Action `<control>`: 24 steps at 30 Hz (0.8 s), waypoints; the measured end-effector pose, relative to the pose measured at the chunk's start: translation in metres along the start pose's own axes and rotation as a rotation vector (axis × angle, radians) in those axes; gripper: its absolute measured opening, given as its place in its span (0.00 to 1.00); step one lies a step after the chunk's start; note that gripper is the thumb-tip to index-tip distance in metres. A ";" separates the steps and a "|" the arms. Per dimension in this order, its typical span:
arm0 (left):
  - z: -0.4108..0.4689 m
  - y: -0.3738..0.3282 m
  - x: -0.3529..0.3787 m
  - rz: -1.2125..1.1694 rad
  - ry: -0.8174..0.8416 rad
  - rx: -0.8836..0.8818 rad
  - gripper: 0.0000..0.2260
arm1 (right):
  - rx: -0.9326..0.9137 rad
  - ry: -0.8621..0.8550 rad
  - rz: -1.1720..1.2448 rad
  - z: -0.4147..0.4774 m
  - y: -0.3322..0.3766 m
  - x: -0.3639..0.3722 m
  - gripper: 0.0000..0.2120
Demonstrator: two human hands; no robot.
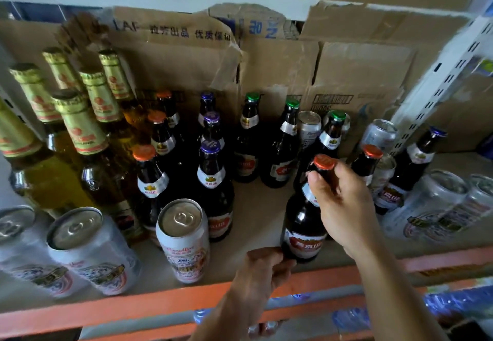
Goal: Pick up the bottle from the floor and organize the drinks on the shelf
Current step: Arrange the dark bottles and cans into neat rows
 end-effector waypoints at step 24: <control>-0.007 -0.013 0.004 0.066 -0.068 -0.025 0.07 | -0.016 0.213 -0.104 0.003 0.016 -0.021 0.12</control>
Point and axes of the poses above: each hand's wrist, its own z-axis towards the middle knuckle, its own x-axis out of the palm, y = z × x, the point moved 8 cm from there along z, towards the middle knuckle, and after that the axes turned 6 degrees about y, right-handed, at the moved point
